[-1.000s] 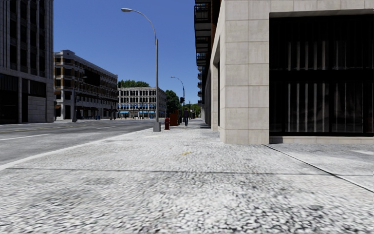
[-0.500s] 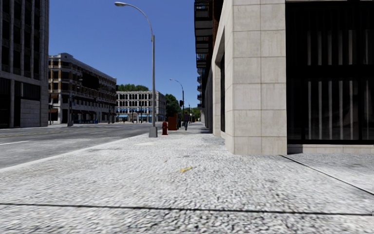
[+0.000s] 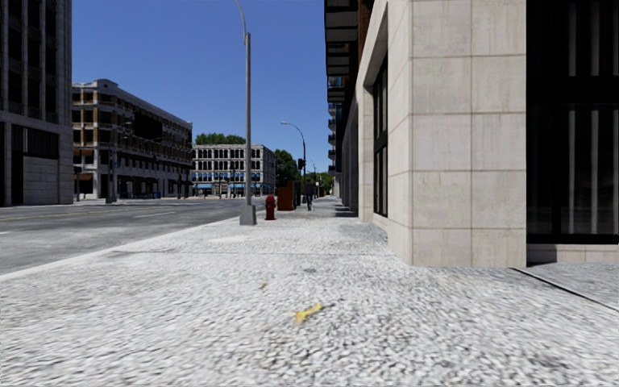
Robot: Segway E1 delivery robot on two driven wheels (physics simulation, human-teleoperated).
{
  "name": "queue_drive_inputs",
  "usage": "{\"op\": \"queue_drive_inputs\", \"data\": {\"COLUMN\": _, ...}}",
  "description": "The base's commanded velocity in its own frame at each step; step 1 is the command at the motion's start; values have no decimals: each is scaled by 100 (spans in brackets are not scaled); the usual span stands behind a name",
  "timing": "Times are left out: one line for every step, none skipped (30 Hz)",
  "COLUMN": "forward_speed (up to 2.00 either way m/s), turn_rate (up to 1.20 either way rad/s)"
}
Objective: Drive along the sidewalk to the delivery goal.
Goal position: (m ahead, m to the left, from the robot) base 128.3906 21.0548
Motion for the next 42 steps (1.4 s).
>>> {"op": "queue_drive_inputs", "data": {"forward_speed": 200, "turn_rate": 0}}
{"op": "queue_drive_inputs", "data": {"forward_speed": 200, "turn_rate": 0}}
{"op": "queue_drive_inputs", "data": {"forward_speed": 200, "turn_rate": 0}}
{"op": "queue_drive_inputs", "data": {"forward_speed": 200, "turn_rate": 0}}
{"op": "queue_drive_inputs", "data": {"forward_speed": 200, "turn_rate": 0}}
{"op": "queue_drive_inputs", "data": {"forward_speed": 200, "turn_rate": 0}}
{"op": "queue_drive_inputs", "data": {"forward_speed": 200, "turn_rate": 0}}
{"op": "queue_drive_inputs", "data": {"forward_speed": 200, "turn_rate": 0}}
{"op": "queue_drive_inputs", "data": {"forward_speed": 200, "turn_rate": 0}}
{"op": "queue_drive_inputs", "data": {"forward_speed": 200, "turn_rate": 0}}
{"op": "queue_drive_inputs", "data": {"forward_speed": 200, "turn_rate": 0}}
{"op": "queue_drive_inputs", "data": {"forward_speed": 200, "turn_rate": 0}}
{"op": "queue_drive_inputs", "data": {"forward_speed": 200, "turn_rate": 0}}
{"op": "queue_drive_inputs", "data": {"forward_speed": 200, "turn_rate": 0}}
{"op": "queue_drive_inputs", "data": {"forward_speed": 200, "turn_rate": 0}}
{"op": "queue_drive_inputs", "data": {"forward_speed": 200, "turn_rate": 0}}
{"op": "queue_drive_inputs", "data": {"forward_speed": 200, "turn_rate": 0}}
{"op": "queue_drive_inputs", "data": {"forward_speed": 200, "turn_rate": 0}}
{"op": "queue_drive_inputs", "data": {"forward_speed": 200, "turn_rate": 0}}
{"op": "queue_drive_inputs", "data": {"forward_speed": 200, "turn_rate": 0}}
{"op": "queue_drive_inputs", "data": {"forward_speed": 200, "turn_rate": 0}}
{"op": "queue_drive_inputs", "data": {"forward_speed": 200, "turn_rate": 0}}
{"op": "queue_drive_inputs", "data": {"forward_speed": 200, "turn_rate": 0}}
{"op": "queue_drive_inputs", "data": {"forward_speed": 200, "turn_rate": 0}}
{"op": "queue_drive_inputs", "data": {"forward_speed": 200, "turn_rate": 0}}
{"op": "queue_drive_inputs", "data": {"forward_speed": 200, "turn_rate": 0}}
{"op": "queue_drive_inputs", "data": {"forward_speed": 200, "turn_rate": 0}}
{"op": "queue_drive_inputs", "data": {"forward_speed": 200, "turn_rate": 0}}
{"op": "queue_drive_inputs", "data": {"forward_speed": 200, "turn_rate": 0}}
{"op": "queue_drive_inputs", "data": {"forward_speed": 200, "turn_rate": 0}}
{"op": "queue_drive_inputs", "data": {"forward_speed": 200, "turn_rate": 0}}
{"op": "queue_drive_inputs", "data": {"forward_speed": 200, "turn_rate": 0}}
{"op": "queue_drive_inputs", "data": {"forward_speed": 200, "turn_rate": 0}}
{"op": "queue_drive_inputs", "data": {"forward_speed": 200, "turn_rate": 0}}
{"op": "queue_drive_inputs", "data": {"forward_speed": 200, "turn_rate": 0}}
{"op": "queue_drive_inputs", "data": {"forward_speed": 200, "turn_rate": 0}}
{"op": "queue_drive_inputs", "data": {"forward_speed": 200, "turn_rate": 0}}
{"op": "queue_drive_inputs", "data": {"forward_speed": 200, "turn_rate": 0}}
{"op": "queue_drive_inputs", "data": {"forward_speed": 200, "turn_rate": 0}}
{"op": "queue_drive_inputs", "data": {"forward_speed": 200, "turn_rate": 0}}
{"op": "queue_drive_inputs", "data": {"forward_speed": 200, "turn_rate": 0}}
{"op": "queue_drive_inputs", "data": {"forward_speed": 200, "turn_rate": 0}}
